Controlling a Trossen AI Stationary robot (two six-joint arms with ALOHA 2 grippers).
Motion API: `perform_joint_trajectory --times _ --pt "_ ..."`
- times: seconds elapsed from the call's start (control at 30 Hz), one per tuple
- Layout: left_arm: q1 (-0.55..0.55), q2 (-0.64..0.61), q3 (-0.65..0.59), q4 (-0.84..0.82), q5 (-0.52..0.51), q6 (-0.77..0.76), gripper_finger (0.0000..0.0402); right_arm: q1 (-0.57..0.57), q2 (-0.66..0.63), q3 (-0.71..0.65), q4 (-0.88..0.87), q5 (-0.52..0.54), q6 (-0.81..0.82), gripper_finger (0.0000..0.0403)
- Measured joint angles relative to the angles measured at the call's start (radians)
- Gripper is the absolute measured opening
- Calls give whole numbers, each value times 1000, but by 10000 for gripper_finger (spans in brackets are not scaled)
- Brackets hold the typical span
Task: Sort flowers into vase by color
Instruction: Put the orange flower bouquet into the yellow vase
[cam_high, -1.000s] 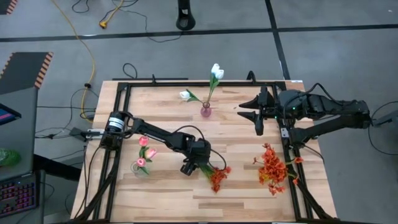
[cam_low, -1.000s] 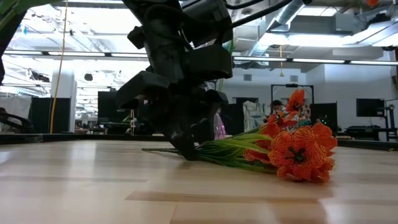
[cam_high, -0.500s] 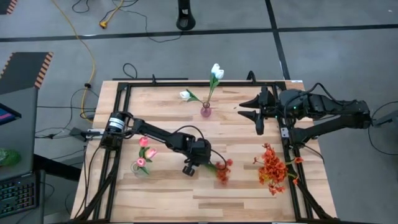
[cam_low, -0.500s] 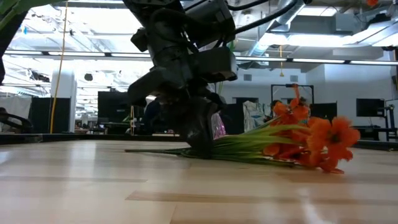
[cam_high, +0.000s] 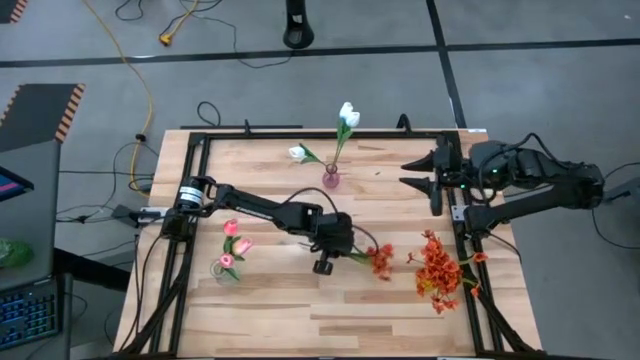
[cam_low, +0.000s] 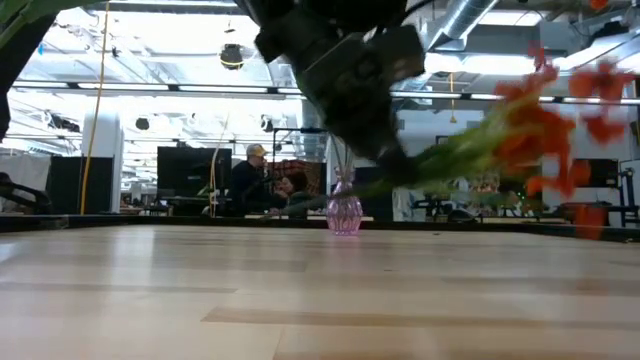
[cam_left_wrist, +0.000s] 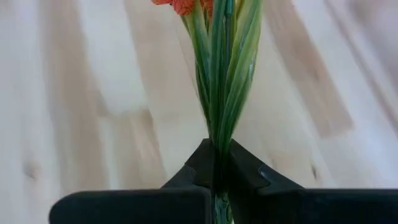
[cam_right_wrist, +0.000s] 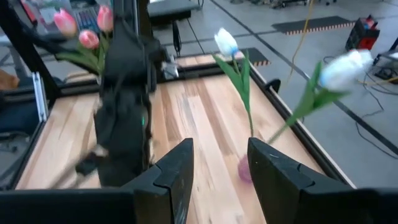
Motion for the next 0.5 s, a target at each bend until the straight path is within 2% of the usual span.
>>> perform_joint_trajectory --times 0.4,0.5 --pt "48 -3 179 -7 -2 -21 2 0 -97 0 -124 0 0 177" --pt "61 -4 224 -24 -28 -23 2 0 -112 0 -148 0 1 177"
